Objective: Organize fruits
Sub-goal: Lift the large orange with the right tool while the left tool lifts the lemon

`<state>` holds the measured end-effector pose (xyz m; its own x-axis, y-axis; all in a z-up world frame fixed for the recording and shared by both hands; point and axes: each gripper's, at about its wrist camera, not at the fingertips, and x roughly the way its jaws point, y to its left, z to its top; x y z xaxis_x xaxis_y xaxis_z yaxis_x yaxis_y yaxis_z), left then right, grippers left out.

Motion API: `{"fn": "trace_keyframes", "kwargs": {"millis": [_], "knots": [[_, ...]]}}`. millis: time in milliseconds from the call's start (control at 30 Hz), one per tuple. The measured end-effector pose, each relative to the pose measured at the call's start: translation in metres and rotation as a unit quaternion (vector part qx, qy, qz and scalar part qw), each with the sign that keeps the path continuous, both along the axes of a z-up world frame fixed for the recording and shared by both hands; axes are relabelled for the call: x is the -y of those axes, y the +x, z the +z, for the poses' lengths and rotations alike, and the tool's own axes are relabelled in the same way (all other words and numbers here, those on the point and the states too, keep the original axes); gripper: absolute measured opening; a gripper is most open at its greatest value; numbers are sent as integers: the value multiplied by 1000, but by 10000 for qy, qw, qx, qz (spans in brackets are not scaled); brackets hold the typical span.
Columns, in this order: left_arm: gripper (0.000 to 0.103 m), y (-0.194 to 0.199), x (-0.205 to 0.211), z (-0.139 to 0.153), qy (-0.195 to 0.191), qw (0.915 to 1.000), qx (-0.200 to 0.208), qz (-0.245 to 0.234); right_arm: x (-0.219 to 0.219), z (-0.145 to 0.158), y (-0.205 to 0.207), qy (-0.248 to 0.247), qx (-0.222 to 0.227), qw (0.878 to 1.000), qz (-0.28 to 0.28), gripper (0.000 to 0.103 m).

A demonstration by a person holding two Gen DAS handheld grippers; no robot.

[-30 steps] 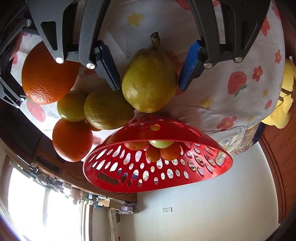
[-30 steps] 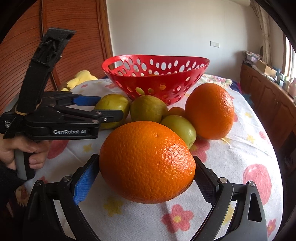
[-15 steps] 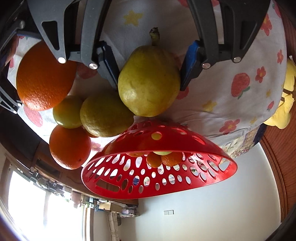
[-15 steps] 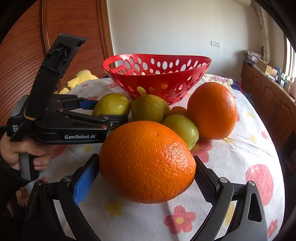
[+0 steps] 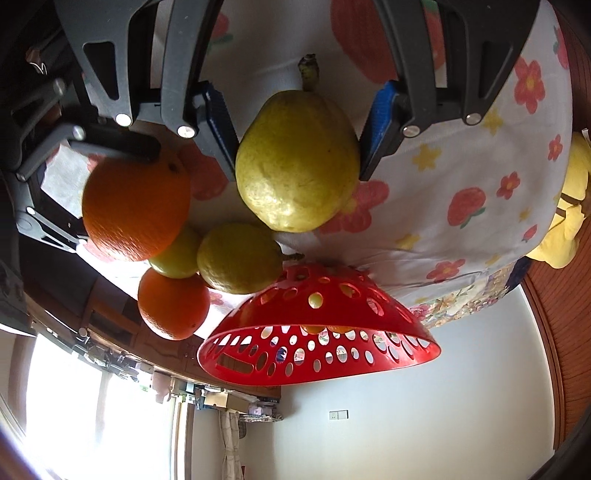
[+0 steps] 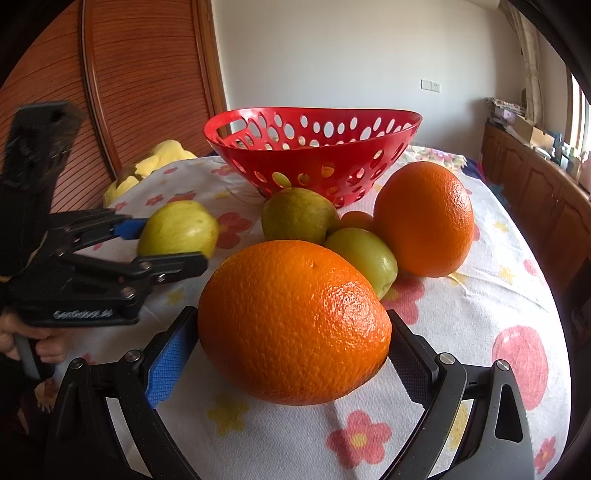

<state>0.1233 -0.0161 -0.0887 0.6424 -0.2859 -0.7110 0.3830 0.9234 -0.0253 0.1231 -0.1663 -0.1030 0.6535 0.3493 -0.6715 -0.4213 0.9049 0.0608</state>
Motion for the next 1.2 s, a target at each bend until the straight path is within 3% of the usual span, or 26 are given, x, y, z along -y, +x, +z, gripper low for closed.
{"fn": "trace_keyframes", "kwargs": {"millis": [267,733,1200], "knots": [[61,-8,-17,0,-195,9994,64,263,0,0,-1,-4,4,10000,3,98],[61,-18,-30,26,-345,9980,379,360,-2,3,-2,-66,32,10000,14,98],[61,-16,-26,61,-438,9958,751,289,-3,61,-3,-42,642,9979,108,98]]}}
